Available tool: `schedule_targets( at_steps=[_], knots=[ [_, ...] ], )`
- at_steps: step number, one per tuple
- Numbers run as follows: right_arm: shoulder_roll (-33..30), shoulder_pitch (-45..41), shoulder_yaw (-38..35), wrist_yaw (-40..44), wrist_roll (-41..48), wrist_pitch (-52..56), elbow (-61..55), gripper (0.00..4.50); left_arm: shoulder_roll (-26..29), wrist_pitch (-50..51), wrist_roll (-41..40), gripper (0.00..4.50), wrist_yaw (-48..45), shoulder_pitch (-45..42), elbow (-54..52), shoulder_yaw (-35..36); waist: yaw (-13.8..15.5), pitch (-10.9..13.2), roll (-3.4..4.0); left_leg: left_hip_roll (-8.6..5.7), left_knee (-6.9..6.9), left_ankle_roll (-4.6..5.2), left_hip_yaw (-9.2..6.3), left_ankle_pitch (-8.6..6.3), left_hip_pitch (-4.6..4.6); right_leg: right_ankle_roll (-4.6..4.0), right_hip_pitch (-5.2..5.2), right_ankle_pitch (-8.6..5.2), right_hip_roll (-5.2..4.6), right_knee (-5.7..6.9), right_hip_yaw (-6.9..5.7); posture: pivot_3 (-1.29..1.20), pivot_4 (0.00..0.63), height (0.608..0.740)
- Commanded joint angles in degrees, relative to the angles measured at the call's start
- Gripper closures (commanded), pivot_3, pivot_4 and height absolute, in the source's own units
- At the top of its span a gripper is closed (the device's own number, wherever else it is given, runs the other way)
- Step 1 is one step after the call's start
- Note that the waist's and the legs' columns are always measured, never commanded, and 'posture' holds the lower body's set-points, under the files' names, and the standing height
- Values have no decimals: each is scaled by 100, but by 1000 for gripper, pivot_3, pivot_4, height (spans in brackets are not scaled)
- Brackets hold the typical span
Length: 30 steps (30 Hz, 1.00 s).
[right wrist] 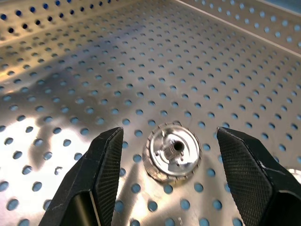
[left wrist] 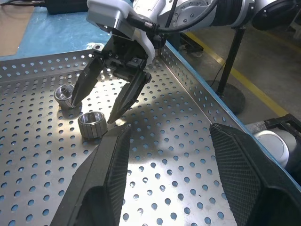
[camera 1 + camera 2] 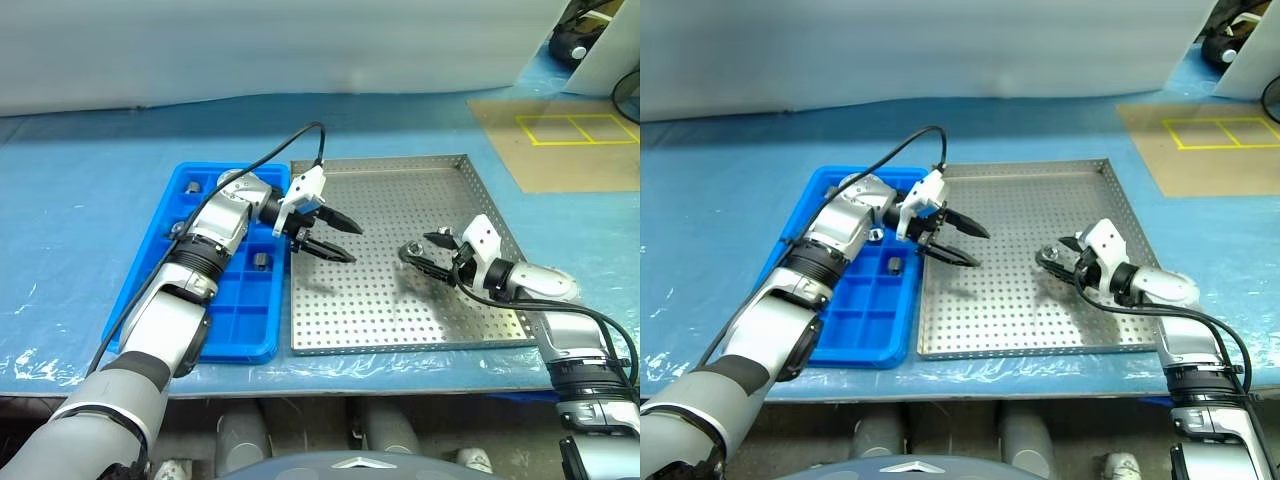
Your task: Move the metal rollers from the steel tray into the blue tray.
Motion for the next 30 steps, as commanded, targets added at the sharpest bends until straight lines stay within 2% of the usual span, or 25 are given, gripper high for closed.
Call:
schedule_targets(
  at_steps=[1,7,12,15,17,21,27,30],
  knots=[
    [99,-284,71,-11,-40,-329,344,1252,122,-7,-23,1680,-14,3,-252,114,-9,0,1,1,0,1,2,-1,0,0,-1,0,1,-2,0,-315,150,740],
    [292,-602,214,-79,-254,-793,1350,1252,233,105,-60,1680,94,118,-426,169,6,0,2,1,-2,8,10,-4,0,0,-1,0,-1,-6,1,-291,150,740],
    [384,-663,298,-4,-305,-952,1582,1252,323,96,-9,1680,141,200,-505,150,14,-1,2,2,-1,9,12,-5,1,-1,-1,1,-1,-7,1,-283,150,740],
    [388,-637,276,12,-258,-981,1595,1842,348,129,-25,1680,186,218,-566,179,15,-1,2,4,-1,8,12,-5,1,-1,-1,0,-1,-7,0,-277,150,740],
    [373,-631,283,-21,-294,-1020,1599,2505,365,150,-42,1680,211,214,-587,199,15,-1,2,4,-1,9,14,-5,2,-1,0,0,-2,-7,1,-274,150,740],
    [372,-650,342,100,-253,-955,1455,2814,406,97,-62,1680,418,107,-506,370,17,-1,2,4,-1,8,15,-5,3,-1,0,1,-2,-7,1,-263,150,740],
    [470,-798,504,133,-302,-995,1334,2815,513,-9,-58,1680,797,-147,-281,682,9,0,1,5,-4,7,16,-5,3,-1,-1,0,-1,-9,0,-223,150,740],
    [568,-1009,601,416,-48,-619,902,2815,789,-41,35,1680,973,-307,-15,858,-1,1,2,6,-17,2,18,-3,8,0,-5,0,2,-10,1,-191,150,740]
  ],
)
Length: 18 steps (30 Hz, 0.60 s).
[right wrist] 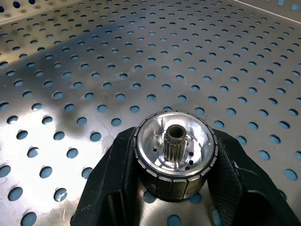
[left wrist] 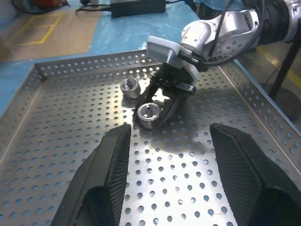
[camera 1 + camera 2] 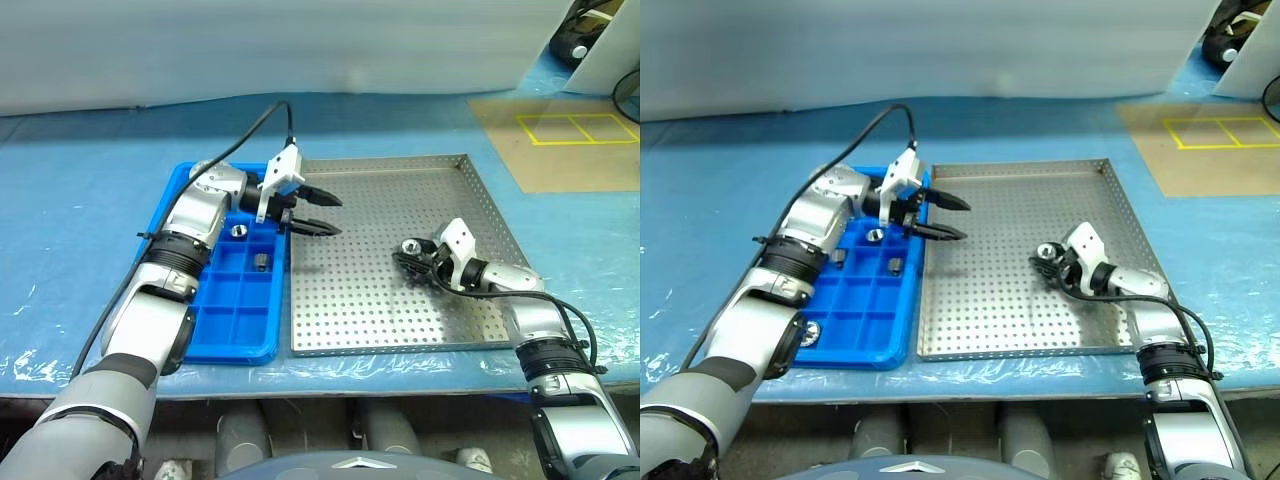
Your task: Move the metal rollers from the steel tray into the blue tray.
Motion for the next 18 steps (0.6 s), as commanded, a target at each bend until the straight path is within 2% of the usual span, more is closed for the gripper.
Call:
schedule_targets(
  at_steps=[1,3,7,9,15,18],
  knots=[
    [120,-311,211,362,226,331,-603,2815,410,-133,39,1680,98,-234,223,301,-4,1,2,1,-5,-3,0,2,0,0,-5,0,2,0,0,-170,150,740],
    [180,-468,339,492,190,376,-693,2815,610,-156,69,1680,39,-212,256,305,13,1,3,2,-17,-9,0,5,-2,0,-18,0,5,2,0,-146,150,740],
    [571,-1153,791,848,121,297,-727,2815,1264,528,-192,1680,-116,75,-299,552,48,3,1,2,-26,-13,1,9,-27,0,-45,0,3,-2,-5,-52,150,740],
    [713,-1339,884,952,122,262,-643,2815,1388,743,-252,1680,-80,173,-490,607,115,3,1,4,-42,-28,0,17,-30,-1,-54,0,2,3,-14,-29,150,740],
    [1160,-1766,1441,1588,48,-103,-438,2815,2236,2032,-801,1680,236,1605,-2486,1157,344,3,3,12,-64,-32,0,18,-43,-22,-63,-12,-3,0,-34,130,150,740],
    [1358,-1891,1583,1841,106,-165,-384,2815,2443,2557,-1097,1680,611,2215,-3333,1461,467,6,0,17,-66,-35,-6,18,-59,-29,-71,-18,-5,0,-53,202,150,740]
  ],
)
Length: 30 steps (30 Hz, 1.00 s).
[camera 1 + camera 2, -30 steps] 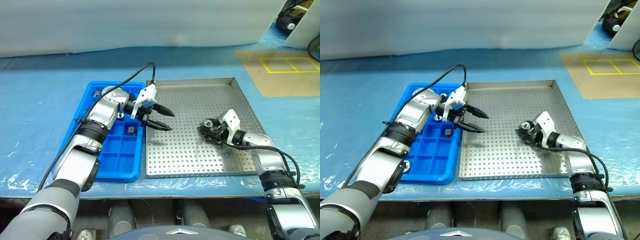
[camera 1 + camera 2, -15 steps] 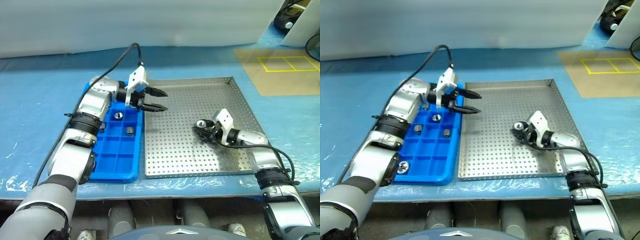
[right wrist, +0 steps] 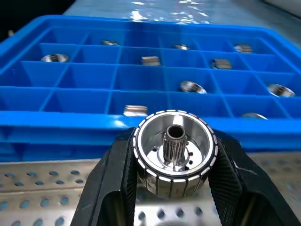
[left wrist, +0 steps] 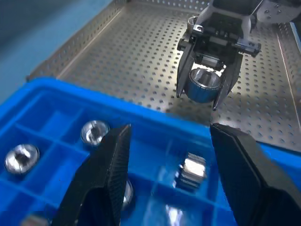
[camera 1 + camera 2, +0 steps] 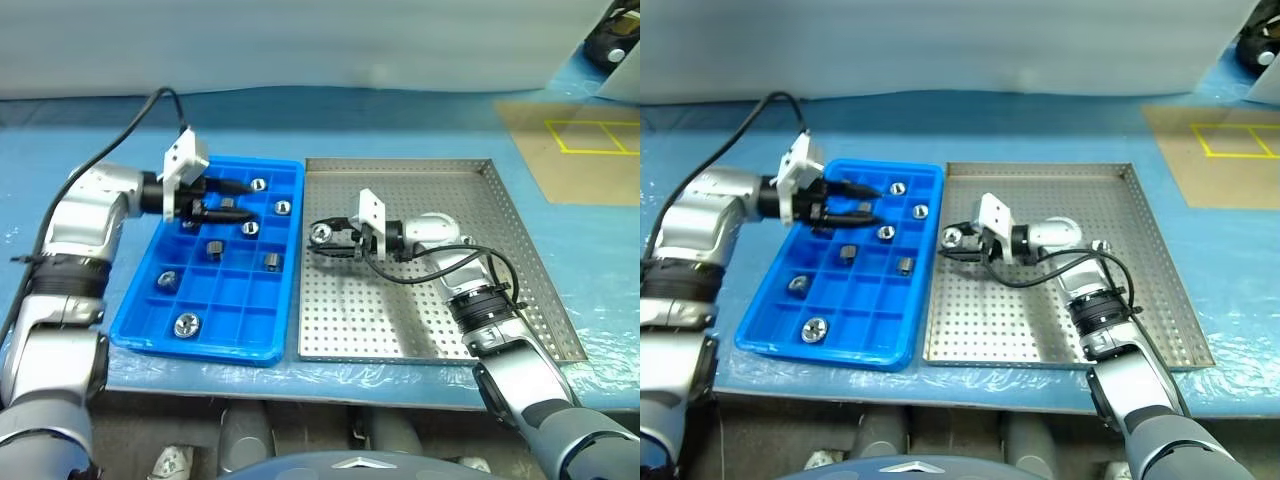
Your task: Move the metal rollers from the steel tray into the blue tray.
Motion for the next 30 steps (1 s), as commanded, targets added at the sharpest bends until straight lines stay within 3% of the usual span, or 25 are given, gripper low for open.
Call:
schedule_targets(
  at_steps=[1,7,12,19,30],
  knots=[
    [220,-266,136,298,85,-223,19,2815,217,547,-425,1680,451,419,-1094,496,106,3,-2,3,-1,-3,-5,2,-4,0,-1,0,-2,0,-7,235,150,740],
    [581,-413,433,709,1,-513,264,2815,481,1218,-847,1680,1079,1323,-2208,1068,257,3,-2,5,0,-19,-46,11,1,-10,9,-7,-7,17,-32,330,150,740],
    [629,-53,752,1057,111,-382,-236,2815,636,1469,-1049,1680,1348,1665,-2555,1209,396,4,-1,7,0,-32,-72,19,0,-14,17,-10,-6,23,-51,347,150,740],
    [607,306,1018,1218,174,-150,-821,2815,706,1619,-1328,1680,1419,1675,-2709,1050,430,4,-1,7,2,-37,-79,22,-3,-14,18,-11,-6,24,-56,332,150,740],
    [798,309,1086,1265,272,46,-799,2815,760,1602,-1423,1680,1483,1730,-2788,953,422,4,-1,7,2,-61,-82,36,-3,-14,19,-11,-5,24,-59,346,150,740]
  ],
)
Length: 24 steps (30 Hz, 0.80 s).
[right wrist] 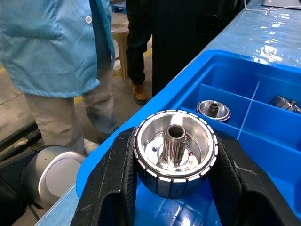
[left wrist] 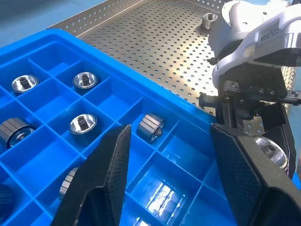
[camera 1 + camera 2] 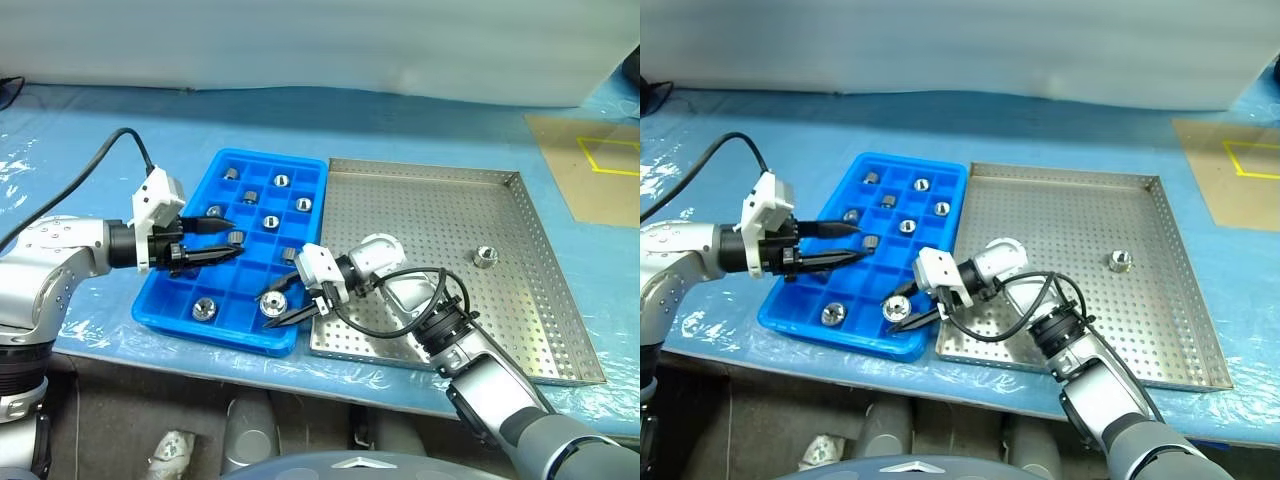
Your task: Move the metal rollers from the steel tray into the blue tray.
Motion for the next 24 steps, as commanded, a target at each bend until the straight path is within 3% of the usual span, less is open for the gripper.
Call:
schedule_targets(
  at_steps=[1,6,16,24],
  knots=[
    [77,-7,6,131,230,98,-196,2465,163,-6,-111,1680,26,8,-155,113,1,0,0,0,0,0,0,0,0,0,0,0,0,0,0,346,150,740],
    [49,-135,26,105,105,198,-81,893,212,-64,-135,1680,40,-6,-137,93,5,0,0,0,0,-1,-2,1,1,0,2,0,-1,2,-1,335,150,740],
    [-444,-232,-639,-677,-63,-123,187,893,-99,-625,193,1680,-313,-1154,892,-626,1,-1,0,-5,11,-10,-5,6,6,1,18,1,-5,7,-4,192,150,740],
    [-1597,394,-1644,-1485,41,309,-385,893,-817,-1391,707,1680,-1287,-2390,2339,-1660,-135,-3,-3,-7,13,-12,-4,9,13,5,23,4,10,8,7,-56,150,740]
  ],
)
